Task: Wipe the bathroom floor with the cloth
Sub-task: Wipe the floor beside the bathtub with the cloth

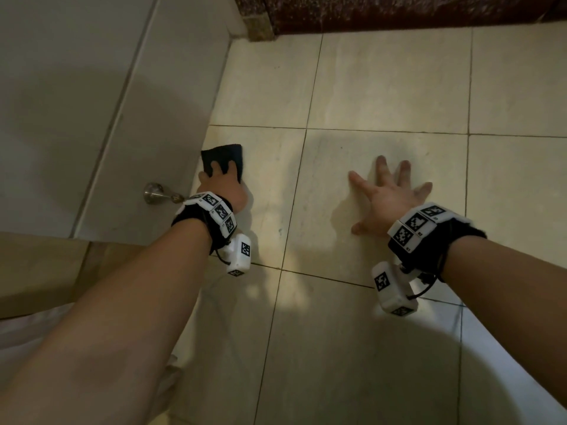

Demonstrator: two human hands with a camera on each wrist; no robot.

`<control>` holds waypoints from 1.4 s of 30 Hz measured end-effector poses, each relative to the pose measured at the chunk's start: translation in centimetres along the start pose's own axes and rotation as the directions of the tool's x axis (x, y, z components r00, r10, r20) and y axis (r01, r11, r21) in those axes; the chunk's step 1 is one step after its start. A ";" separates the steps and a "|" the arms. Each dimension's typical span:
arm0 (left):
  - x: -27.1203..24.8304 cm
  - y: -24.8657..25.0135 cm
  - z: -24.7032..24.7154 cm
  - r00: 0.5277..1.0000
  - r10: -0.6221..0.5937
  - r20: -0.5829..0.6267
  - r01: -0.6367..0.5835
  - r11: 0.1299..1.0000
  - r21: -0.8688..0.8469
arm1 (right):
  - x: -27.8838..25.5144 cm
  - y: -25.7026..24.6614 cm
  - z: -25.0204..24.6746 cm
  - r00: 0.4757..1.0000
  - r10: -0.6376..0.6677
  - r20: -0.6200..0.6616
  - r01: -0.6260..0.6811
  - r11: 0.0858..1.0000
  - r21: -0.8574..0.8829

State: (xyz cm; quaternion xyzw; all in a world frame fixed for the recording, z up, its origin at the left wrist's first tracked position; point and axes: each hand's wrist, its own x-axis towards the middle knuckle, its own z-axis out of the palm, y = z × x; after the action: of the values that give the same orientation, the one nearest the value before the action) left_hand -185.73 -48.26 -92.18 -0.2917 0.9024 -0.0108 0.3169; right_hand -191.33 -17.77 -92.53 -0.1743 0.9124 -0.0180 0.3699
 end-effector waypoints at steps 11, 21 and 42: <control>-8.7 2.9 3.3 0.983 0.182 -0.002 -0.182 0.983 0.038 | -0.7 0.1 0.0 1.000 -0.014 -0.006 0.014 1.000 0.002; -13.9 5.5 6.6 0.964 0.261 -0.039 -0.259 0.965 0.048 | -1.5 0.1 1.4 0.999 0.030 -0.044 -0.028 0.999 0.039; -11.1 -4.2 6.3 1.000 -0.028 0.000 0.028 0.998 0.058 | -1.7 0.3 1.7 0.998 0.018 -0.055 -0.017 0.999 0.033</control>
State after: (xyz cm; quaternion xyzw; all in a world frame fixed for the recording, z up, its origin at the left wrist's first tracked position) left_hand -172.93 -44.78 -90.07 -0.2952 0.8974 -0.0414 0.3254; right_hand -189.14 -16.80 -92.63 -0.1598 0.9234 -0.0342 0.3474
